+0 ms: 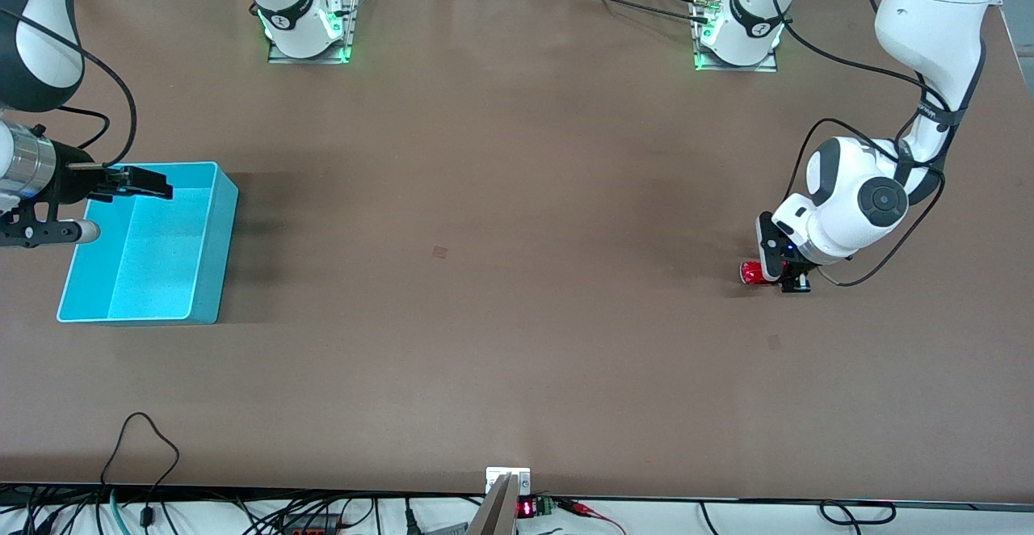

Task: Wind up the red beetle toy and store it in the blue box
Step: 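Lower the left gripper and close it on the red car, then drag the held car backward along the table to wind it, then open the left gripper to release the car rolling toward the box, then reach the right gripper to the car while the left gripper retracts, then lower the right gripper and grasp the red car, then lift the car with the right gripper over the cyan box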

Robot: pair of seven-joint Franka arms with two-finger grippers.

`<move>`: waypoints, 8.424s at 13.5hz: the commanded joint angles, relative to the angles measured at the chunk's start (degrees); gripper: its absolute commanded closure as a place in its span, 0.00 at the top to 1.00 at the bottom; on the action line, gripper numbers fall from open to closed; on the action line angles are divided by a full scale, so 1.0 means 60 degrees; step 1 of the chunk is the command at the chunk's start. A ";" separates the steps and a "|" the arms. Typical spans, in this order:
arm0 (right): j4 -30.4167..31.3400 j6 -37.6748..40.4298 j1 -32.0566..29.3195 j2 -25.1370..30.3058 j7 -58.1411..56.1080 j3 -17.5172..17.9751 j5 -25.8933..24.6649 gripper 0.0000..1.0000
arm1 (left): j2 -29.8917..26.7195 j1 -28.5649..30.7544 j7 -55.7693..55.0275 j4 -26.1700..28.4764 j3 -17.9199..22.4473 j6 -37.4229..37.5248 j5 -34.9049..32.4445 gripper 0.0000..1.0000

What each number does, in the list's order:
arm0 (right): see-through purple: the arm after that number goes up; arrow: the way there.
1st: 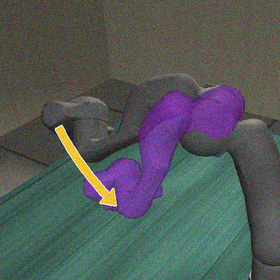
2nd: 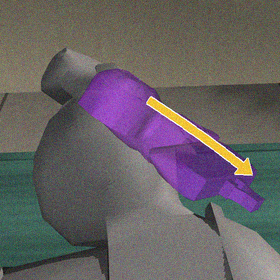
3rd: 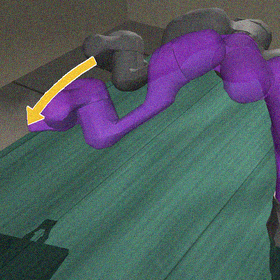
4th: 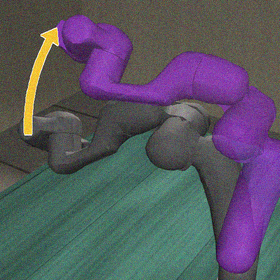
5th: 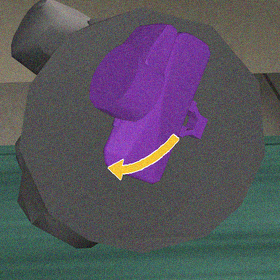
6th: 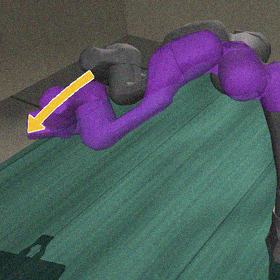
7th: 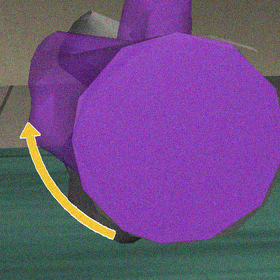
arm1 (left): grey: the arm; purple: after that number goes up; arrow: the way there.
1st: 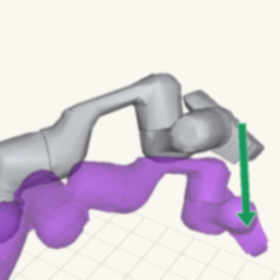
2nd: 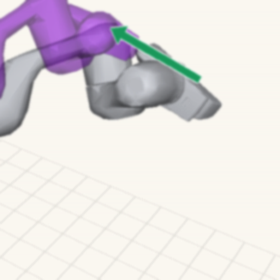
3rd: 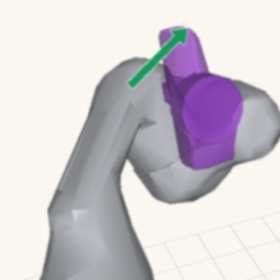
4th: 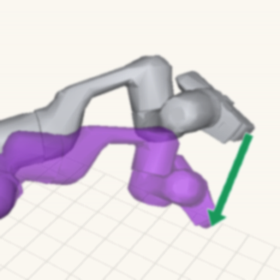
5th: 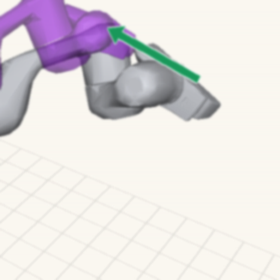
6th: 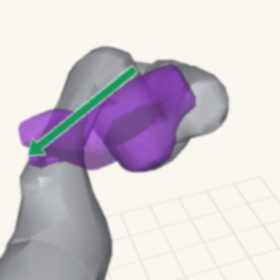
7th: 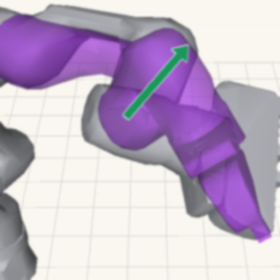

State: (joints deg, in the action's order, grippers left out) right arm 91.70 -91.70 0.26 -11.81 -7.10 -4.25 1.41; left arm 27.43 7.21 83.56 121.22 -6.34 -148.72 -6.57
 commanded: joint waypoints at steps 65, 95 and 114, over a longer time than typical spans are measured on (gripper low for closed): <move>0.4569 -0.2814 0.0924 0.1567 -0.0412 0.0574 0.0131 1.00 | -0.3384 -0.0470 -1.4411 -0.5716 0.0530 0.8862 0.1682 1.00; 0.7818 -0.9839 -0.0600 -0.0567 -1.2659 0.1177 -0.0074 0.00 | -0.4469 -0.0806 -1.4673 -0.4632 0.0896 0.9157 0.1535 1.00; 0.3526 -0.4566 -0.0527 0.0211 -0.3924 -0.0961 0.0175 0.00 | -0.4425 -0.0748 -1.4190 -0.4573 0.0998 0.9289 0.1550 1.00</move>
State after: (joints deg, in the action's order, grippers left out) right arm 113.16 -119.99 -3.00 -9.73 -40.25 -8.77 1.93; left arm 0.60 2.88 -2.80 94.55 -0.81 -93.39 2.74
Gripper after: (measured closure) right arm 0.555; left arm 0.000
